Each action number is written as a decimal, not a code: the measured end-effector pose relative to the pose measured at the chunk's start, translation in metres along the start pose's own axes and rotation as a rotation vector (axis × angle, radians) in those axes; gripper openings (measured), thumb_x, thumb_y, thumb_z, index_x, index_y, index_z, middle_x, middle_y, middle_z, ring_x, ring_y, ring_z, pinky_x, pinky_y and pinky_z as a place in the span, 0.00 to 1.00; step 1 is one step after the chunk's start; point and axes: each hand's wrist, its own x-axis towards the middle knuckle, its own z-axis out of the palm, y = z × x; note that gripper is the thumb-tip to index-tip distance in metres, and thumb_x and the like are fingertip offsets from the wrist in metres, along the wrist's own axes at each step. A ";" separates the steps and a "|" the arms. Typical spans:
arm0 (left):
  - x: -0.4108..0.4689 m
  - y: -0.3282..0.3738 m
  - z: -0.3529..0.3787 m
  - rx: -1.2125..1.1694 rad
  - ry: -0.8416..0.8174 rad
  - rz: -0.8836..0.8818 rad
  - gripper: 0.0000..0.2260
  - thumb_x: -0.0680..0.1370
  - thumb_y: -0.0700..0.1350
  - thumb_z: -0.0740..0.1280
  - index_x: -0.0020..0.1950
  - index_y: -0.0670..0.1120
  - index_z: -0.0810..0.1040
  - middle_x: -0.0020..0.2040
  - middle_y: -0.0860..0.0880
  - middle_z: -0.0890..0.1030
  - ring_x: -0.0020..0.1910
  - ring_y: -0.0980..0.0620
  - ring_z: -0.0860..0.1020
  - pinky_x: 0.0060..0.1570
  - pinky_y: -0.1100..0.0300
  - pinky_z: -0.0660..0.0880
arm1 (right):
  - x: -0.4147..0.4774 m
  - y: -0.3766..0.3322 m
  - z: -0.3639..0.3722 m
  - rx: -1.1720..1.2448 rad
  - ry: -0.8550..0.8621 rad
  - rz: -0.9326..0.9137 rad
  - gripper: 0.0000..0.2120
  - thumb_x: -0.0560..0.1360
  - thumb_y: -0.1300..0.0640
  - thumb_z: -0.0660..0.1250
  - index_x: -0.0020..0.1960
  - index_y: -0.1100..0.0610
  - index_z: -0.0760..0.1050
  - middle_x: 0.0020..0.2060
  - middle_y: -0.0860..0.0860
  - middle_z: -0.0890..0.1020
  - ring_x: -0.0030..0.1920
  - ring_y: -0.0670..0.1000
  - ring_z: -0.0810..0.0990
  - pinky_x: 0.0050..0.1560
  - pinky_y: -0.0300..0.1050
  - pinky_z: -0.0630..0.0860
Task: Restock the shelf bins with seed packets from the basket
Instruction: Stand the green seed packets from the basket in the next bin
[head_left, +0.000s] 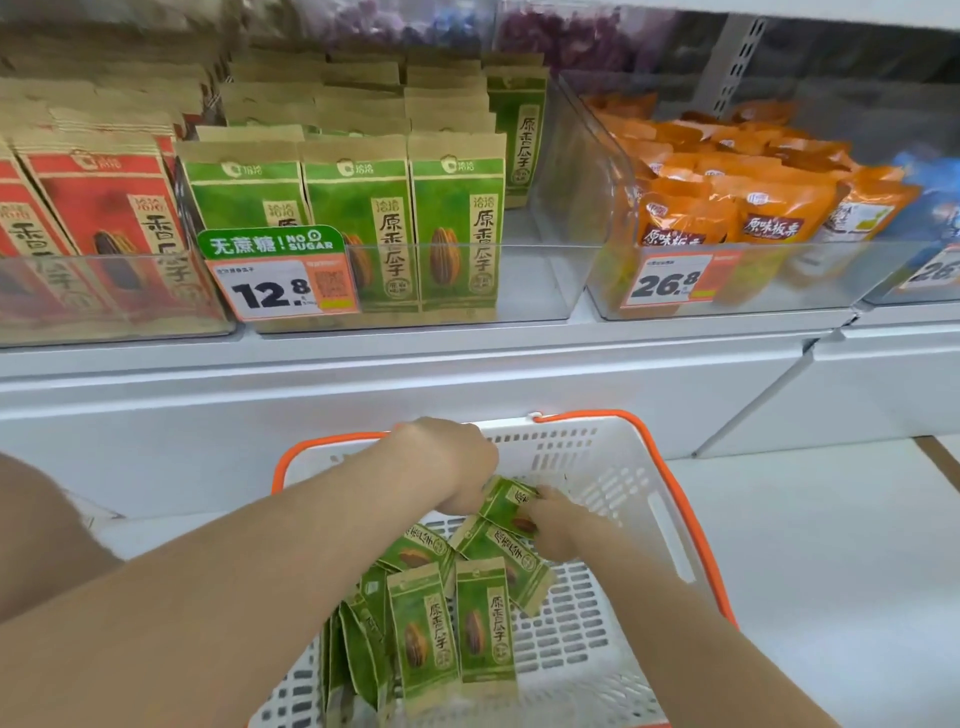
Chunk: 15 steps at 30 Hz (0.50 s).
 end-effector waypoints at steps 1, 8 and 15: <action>0.002 -0.001 0.000 -0.005 0.003 -0.001 0.11 0.85 0.48 0.61 0.62 0.46 0.79 0.51 0.48 0.78 0.45 0.47 0.80 0.41 0.53 0.77 | -0.015 -0.013 -0.010 -0.012 0.007 0.004 0.17 0.77 0.57 0.61 0.64 0.49 0.75 0.73 0.56 0.62 0.71 0.65 0.68 0.70 0.62 0.71; 0.006 -0.008 -0.001 -0.025 0.017 0.009 0.16 0.85 0.50 0.61 0.70 0.47 0.76 0.62 0.46 0.79 0.56 0.44 0.82 0.52 0.50 0.81 | -0.038 -0.038 -0.025 -0.026 0.152 -0.002 0.12 0.79 0.65 0.67 0.59 0.52 0.79 0.74 0.61 0.57 0.46 0.58 0.77 0.58 0.55 0.78; -0.008 -0.014 0.004 -0.029 -0.004 -0.063 0.10 0.86 0.44 0.61 0.64 0.45 0.77 0.55 0.47 0.78 0.44 0.48 0.78 0.37 0.57 0.72 | -0.067 -0.047 -0.047 -0.102 0.242 -0.227 0.08 0.75 0.63 0.66 0.50 0.52 0.78 0.51 0.51 0.77 0.49 0.56 0.80 0.52 0.50 0.79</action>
